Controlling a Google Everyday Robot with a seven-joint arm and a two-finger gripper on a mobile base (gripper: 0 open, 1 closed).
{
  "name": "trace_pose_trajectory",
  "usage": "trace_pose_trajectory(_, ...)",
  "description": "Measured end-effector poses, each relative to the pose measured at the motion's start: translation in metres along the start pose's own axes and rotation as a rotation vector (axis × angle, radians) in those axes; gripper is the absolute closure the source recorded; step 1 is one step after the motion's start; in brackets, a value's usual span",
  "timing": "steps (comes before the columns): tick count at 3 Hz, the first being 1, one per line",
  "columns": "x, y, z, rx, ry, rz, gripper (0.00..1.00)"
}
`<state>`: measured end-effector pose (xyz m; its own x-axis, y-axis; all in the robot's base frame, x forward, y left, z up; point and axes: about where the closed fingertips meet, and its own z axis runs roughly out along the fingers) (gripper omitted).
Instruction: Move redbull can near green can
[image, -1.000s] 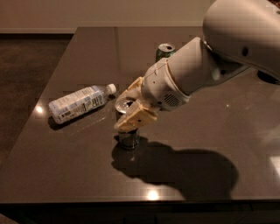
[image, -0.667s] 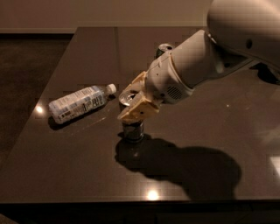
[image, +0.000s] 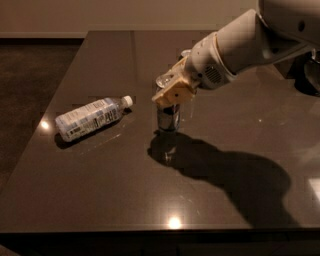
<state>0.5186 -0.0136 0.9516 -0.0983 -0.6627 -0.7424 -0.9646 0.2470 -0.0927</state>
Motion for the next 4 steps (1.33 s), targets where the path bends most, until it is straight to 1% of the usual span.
trace_pose_trajectory(1, 0.010, -0.044, -0.010, 0.079, -0.004, 0.077, 1.00)
trace_pose_trajectory(2, 0.029, -0.093, -0.021, 0.162, -0.005, 0.159, 1.00)
trace_pose_trajectory(3, 0.051, -0.129, -0.024, 0.218, -0.011, 0.247, 0.98)
trace_pose_trajectory(4, 0.067, -0.146, -0.025, 0.251, -0.009, 0.300, 0.75)
